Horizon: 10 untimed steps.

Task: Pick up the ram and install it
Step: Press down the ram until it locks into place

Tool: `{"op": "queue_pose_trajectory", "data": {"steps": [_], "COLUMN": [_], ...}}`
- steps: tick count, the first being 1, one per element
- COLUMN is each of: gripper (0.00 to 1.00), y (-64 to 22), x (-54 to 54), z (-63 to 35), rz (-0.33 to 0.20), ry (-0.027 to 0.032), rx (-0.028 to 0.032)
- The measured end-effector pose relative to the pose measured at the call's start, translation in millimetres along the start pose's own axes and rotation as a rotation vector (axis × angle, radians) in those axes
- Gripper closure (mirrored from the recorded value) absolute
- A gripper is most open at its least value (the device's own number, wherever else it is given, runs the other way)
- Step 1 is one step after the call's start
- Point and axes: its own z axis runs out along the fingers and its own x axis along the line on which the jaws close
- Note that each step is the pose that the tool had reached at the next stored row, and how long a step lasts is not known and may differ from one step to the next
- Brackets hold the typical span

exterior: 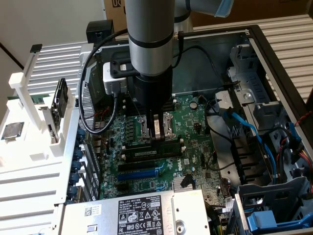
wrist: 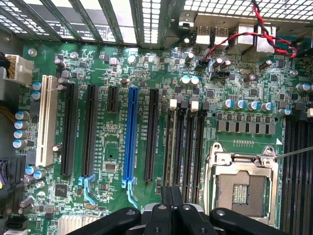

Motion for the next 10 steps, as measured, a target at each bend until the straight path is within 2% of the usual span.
{"op": "queue_pose_trajectory", "data": {"steps": [10], "gripper": [0.89], "y": [-0.2], "x": [-1.6], "z": [1.7], "rz": [0.000], "ry": [-0.0002], "rx": [0.0001]}}
